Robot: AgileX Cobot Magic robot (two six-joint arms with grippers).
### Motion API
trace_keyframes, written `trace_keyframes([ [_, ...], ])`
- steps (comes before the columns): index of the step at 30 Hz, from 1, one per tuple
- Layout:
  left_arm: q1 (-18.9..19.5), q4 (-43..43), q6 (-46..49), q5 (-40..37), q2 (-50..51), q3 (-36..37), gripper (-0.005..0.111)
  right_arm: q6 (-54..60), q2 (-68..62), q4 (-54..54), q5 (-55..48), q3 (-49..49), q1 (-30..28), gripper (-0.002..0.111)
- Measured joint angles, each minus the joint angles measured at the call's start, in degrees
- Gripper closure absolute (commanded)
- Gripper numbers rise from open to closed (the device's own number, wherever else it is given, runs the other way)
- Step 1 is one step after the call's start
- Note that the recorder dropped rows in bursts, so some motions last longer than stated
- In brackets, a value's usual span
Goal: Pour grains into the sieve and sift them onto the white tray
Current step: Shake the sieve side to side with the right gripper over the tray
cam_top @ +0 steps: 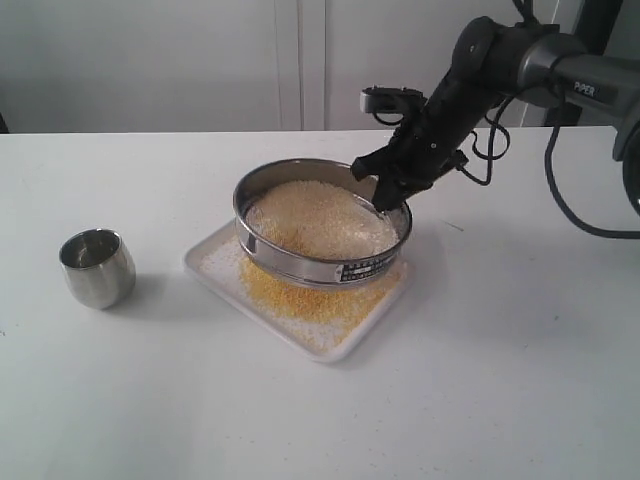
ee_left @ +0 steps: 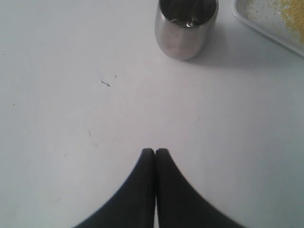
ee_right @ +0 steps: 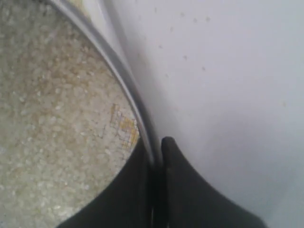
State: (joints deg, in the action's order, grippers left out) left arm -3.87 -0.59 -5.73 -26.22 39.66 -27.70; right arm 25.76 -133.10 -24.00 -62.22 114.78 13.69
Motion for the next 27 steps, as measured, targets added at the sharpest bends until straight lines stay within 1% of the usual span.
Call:
trace_keyframes([
  [2,0.0,0.0,0.0,0.0,0.0,0.0,0.107,7.34,0.23,0.54,0.47,0.1,0.0,0.108],
  [3,0.0,0.0,0.0,0.0,0.0,0.0,0.107,8.09,0.35,2.04,0.11,0.1,0.0,0.108],
  [6,0.0,0.0,0.0,0.0,0.0,0.0,0.107,-3.1,0.35,1.77,-0.08,-0.02,0.0,0.108],
  [7,0.0,0.0,0.0,0.0,0.0,0.0,0.107,-3.2,0.35,1.22,0.09,-0.02,0.0,0.108],
  [8,0.0,0.0,0.0,0.0,0.0,0.0,0.107,-0.1,0.35,1.09,0.78,-0.02,0.0,0.108],
  [9,0.0,0.0,0.0,0.0,0.0,0.0,0.107,1.91,0.6,2.22,1.26,0.11,-0.11,0.108],
  [10,0.0,0.0,0.0,0.0,0.0,0.0,0.107,1.57,0.75,3.55,1.54,0.11,-0.24,0.108],
  [12,0.0,0.0,0.0,0.0,0.0,0.0,0.107,-5.58,0.9,2.55,1.35,-0.01,-0.49,0.108],
  [13,0.0,0.0,0.0,0.0,0.0,0.0,0.107,-6.81,0.9,1.32,1.51,-0.01,-0.47,0.108],
  [15,0.0,0.0,0.0,0.0,0.0,0.0,0.107,0.25,0.8,0.77,2.14,-0.01,-0.47,0.108],
  [16,0.0,0.0,0.0,0.0,0.0,0.0,0.107,2.05,0.92,1.64,2.24,0.09,-0.47,0.108],
  [17,0.0,0.0,0.0,0.0,0.0,0.0,0.107,1.52,0.92,2.66,1.71,0.09,-0.47,0.108],
  [18,0.0,0.0,0.0,0.0,0.0,0.0,0.107,-1.66,0.81,2.79,0.86,-0.01,-0.47,0.108],
  [19,0.0,0.0,0.0,0.0,0.0,0.0,0.107,-5.34,0.06,0.27,-0.13,-0.01,-0.36,0.108],
  [20,0.0,0.0,0.0,0.0,0.0,0.0,0.107,-2.26,-0.31,-0.11,-0.39,-0.01,-0.36,0.108],
  [21,0.0,0.0,0.0,0.0,0.0,0.0,0.107,2.66,-0.41,2.35,-0.39,-0.01,-0.13,0.108],
  [22,0.0,0.0,0.0,0.0,0.0,0.0,0.107,0.26,-0.41,3.64,-1.22,-0.01,-0.02,0.108],
  [23,0.0,0.0,0.0,0.0,0.0,0.0,0.107,-7.43,-0.67,3.39,-1.49,-0.01,-0.02,0.108],
  [24,0.0,0.0,0.0,0.0,0.0,0.0,0.107,-7.67,-0.81,2.5,-1.24,-0.01,-0.02,0.108],
  [25,0.0,0.0,0.0,0.0,0.0,0.0,0.107,-2.08,-0.81,3.2,-0.39,0.35,-0.02,0.108],
  [26,0.0,0.0,0.0,0.0,0.0,0.0,0.107,-1.99,-0.81,4.05,-0.39,0.46,-0.23,0.108],
  [27,0.0,0.0,0.0,0.0,0.0,0.0,0.107,-7.75,-0.7,3.4,-0.94,0.46,-0.36,0.108],
])
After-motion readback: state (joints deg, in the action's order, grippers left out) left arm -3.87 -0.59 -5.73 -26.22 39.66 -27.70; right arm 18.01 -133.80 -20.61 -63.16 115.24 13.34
